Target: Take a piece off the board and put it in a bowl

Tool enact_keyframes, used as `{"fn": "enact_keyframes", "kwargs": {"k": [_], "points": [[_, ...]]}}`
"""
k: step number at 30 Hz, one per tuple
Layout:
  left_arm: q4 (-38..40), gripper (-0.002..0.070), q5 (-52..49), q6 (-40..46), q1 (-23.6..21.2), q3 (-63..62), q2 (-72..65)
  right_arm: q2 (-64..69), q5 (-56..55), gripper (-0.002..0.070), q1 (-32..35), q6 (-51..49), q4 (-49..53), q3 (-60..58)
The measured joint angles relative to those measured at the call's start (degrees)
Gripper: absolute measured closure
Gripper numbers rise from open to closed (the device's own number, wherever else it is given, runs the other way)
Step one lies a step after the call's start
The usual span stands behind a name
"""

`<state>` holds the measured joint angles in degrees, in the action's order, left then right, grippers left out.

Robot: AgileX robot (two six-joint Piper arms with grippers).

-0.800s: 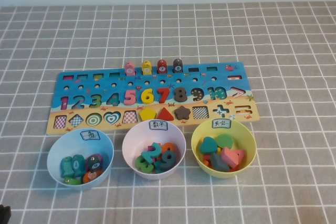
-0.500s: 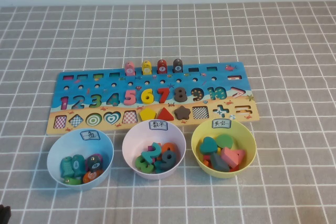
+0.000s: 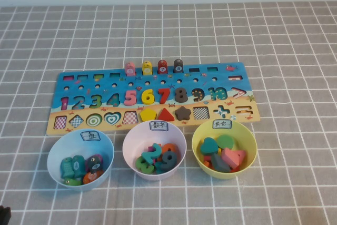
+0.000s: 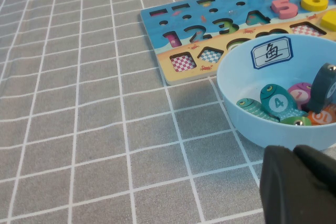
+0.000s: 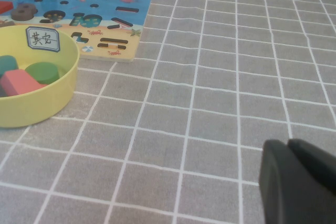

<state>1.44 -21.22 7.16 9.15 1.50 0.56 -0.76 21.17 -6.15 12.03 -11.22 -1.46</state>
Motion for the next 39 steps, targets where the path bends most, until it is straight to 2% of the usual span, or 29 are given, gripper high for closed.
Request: {"fn": "enact_keyframes", "kwargs": {"k": [18, 23, 30, 35, 39], "points": [[0.00, 0.0680, 0.00, 0.00, 0.00, 0.00, 0.00, 0.00, -0.41, 0.0694, 0.00, 0.00, -1.72, 0.00], [0.00, 0.0680, 0.00, 0.00, 0.00, 0.00, 0.00, 0.00, -4.27, 0.0694, 0.00, 0.00, -13.70, 0.00], [0.00, 0.0680, 0.00, 0.00, 0.00, 0.00, 0.00, 0.00, -13.14, 0.0694, 0.00, 0.14, -36.40, 0.00], [0.00, 0.0680, 0.00, 0.00, 0.00, 0.00, 0.00, 0.00, -15.67, 0.0694, 0.00, 0.90, -42.45, 0.00], [0.00, 0.0680, 0.00, 0.00, 0.00, 0.00, 0.00, 0.00, -12.24, 0.0694, 0.00, 1.02, -44.92, 0.29]]}}
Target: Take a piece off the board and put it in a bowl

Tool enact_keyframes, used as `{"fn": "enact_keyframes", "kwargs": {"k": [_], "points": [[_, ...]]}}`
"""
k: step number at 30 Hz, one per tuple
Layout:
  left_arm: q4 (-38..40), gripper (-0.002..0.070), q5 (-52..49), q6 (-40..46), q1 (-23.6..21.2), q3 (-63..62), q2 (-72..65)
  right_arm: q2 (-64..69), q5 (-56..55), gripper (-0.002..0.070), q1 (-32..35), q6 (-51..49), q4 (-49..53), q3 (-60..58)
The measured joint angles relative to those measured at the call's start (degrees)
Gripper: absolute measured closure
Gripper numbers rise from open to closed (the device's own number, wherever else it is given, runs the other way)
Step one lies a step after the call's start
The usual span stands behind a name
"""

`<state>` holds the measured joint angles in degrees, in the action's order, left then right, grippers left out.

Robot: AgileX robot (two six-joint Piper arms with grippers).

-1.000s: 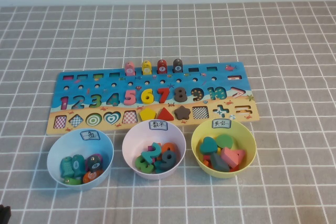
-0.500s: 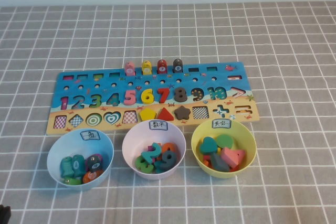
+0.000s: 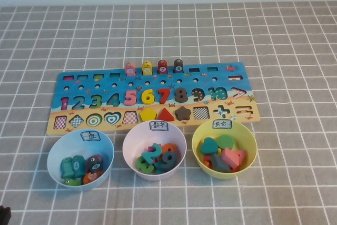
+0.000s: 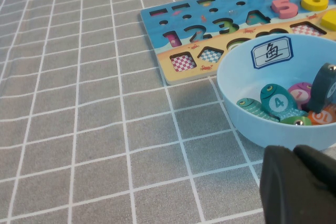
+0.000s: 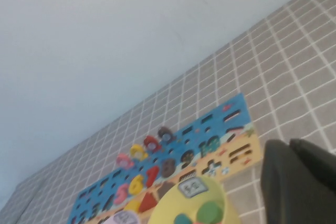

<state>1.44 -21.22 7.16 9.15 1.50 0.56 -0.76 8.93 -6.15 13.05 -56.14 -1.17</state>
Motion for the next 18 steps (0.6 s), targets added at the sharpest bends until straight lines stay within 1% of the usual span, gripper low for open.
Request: {"fn": "enact_keyframes", "kwargs": {"k": [2, 5, 11, 18], "points": [[0.00, 0.0680, 0.00, 0.00, 0.00, 0.00, 0.00, 0.71, 4.11, 0.0694, 0.00, 0.00, -0.01, 2.17], [0.00, 0.0680, 0.00, 0.00, 0.00, 0.00, 0.00, 6.44, 10.54, 0.0694, 0.00, 0.09, 1.45, 7.84], [0.00, 0.0680, 0.00, 0.00, 0.00, 0.00, 0.00, 26.15, 24.08, 0.0694, 0.00, 0.22, 13.41, 20.39], [0.00, 0.0680, 0.00, 0.00, 0.00, 0.00, 0.00, 45.80, 34.78, 0.0694, 0.00, 0.22, 21.12, 31.82]]}}
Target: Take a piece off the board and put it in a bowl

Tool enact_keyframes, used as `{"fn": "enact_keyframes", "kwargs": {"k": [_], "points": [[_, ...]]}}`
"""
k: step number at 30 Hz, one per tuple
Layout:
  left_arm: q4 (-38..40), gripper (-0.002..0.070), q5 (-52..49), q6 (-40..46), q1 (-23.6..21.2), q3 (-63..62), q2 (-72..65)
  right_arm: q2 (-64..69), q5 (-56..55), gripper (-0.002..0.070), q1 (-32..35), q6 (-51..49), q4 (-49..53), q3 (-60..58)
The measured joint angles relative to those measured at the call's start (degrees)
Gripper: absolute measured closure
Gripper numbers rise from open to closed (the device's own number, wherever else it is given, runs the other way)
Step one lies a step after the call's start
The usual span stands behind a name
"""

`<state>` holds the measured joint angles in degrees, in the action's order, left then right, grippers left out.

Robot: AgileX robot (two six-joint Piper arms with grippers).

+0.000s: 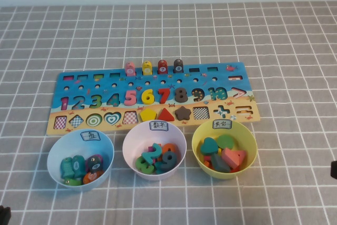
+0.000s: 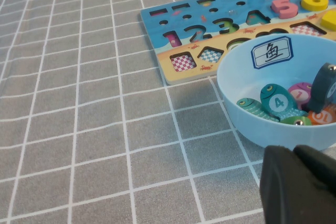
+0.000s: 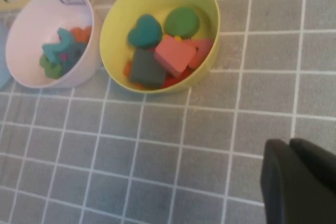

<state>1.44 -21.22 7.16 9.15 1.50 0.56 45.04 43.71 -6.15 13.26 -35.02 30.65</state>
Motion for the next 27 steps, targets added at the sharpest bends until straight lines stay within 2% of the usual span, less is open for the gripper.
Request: {"fn": "enact_keyframes", "kwargs": {"k": [9, 20, 27], "points": [[0.00, 0.0680, -0.10, 0.00, 0.00, 0.00, 0.00, 18.54, 7.51, 0.0694, -1.45, 0.00, 5.16, 14.12], [0.00, 0.0680, -0.10, 0.00, 0.00, 0.00, 0.00, 43.06, 11.41, 0.0694, -19.63, -8.10, 16.16, 37.49], [0.00, 0.0680, -0.10, 0.00, 0.00, 0.00, 0.00, 56.55, 16.46, 0.0694, -25.01, -9.09, 19.60, 54.39]]}}
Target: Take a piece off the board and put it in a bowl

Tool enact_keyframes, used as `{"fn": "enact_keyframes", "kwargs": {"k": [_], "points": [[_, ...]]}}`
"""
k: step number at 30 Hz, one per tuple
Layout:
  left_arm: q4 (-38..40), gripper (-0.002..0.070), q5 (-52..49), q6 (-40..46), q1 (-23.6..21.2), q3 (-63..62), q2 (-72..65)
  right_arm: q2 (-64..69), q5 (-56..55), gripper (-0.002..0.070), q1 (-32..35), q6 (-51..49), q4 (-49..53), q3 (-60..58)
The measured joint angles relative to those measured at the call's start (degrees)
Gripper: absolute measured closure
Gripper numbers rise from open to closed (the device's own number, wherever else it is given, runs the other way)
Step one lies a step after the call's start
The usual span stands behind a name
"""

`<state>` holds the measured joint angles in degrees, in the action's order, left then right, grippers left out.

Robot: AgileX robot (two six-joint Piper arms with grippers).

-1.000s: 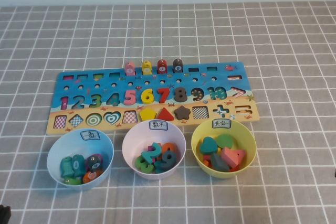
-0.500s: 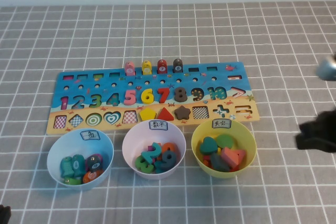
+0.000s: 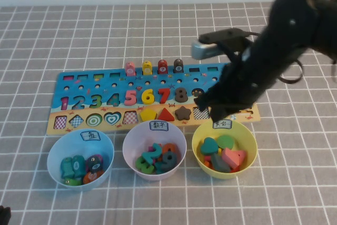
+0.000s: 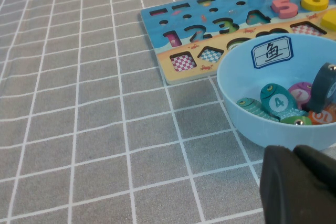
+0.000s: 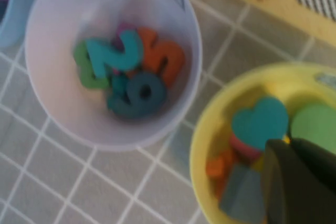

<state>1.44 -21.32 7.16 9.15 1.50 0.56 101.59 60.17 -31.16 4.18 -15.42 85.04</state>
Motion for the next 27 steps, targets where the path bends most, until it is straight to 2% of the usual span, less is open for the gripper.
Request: {"fn": "enact_keyframes", "kwargs": {"k": [6, 10, 15, 20, 23, 27], "points": [[0.00, 0.0680, 0.00, 0.00, 0.00, 0.00, 0.00, 9.01, 4.58, 0.0690, -1.04, -5.88, 3.06, 13.34], [0.00, 0.0680, 0.00, 0.00, 0.00, 0.00, 0.00, 14.33, 9.04, 0.0654, -1.04, -9.21, 5.94, 21.22], [0.00, 0.0680, 0.00, 0.00, 0.00, 0.00, 0.00, 19.41, 10.01, 0.0558, -1.31, -13.21, 6.99, 28.01], [0.00, 0.0680, 0.00, 0.00, 0.00, 0.00, 0.00, 23.01, 10.31, 0.0401, -1.83, -14.32, 7.20, 33.29], [0.00, 0.0680, 0.00, 0.00, 0.00, 0.00, 0.00, 25.06, 10.36, 0.0358, -2.24, -14.55, 7.28, 35.73], [0.00, 0.0680, 0.00, 0.00, 0.00, 0.00, 0.00, 26.90, 10.45, 0.0344, -2.71, -14.89, 7.34, 37.52]]}}
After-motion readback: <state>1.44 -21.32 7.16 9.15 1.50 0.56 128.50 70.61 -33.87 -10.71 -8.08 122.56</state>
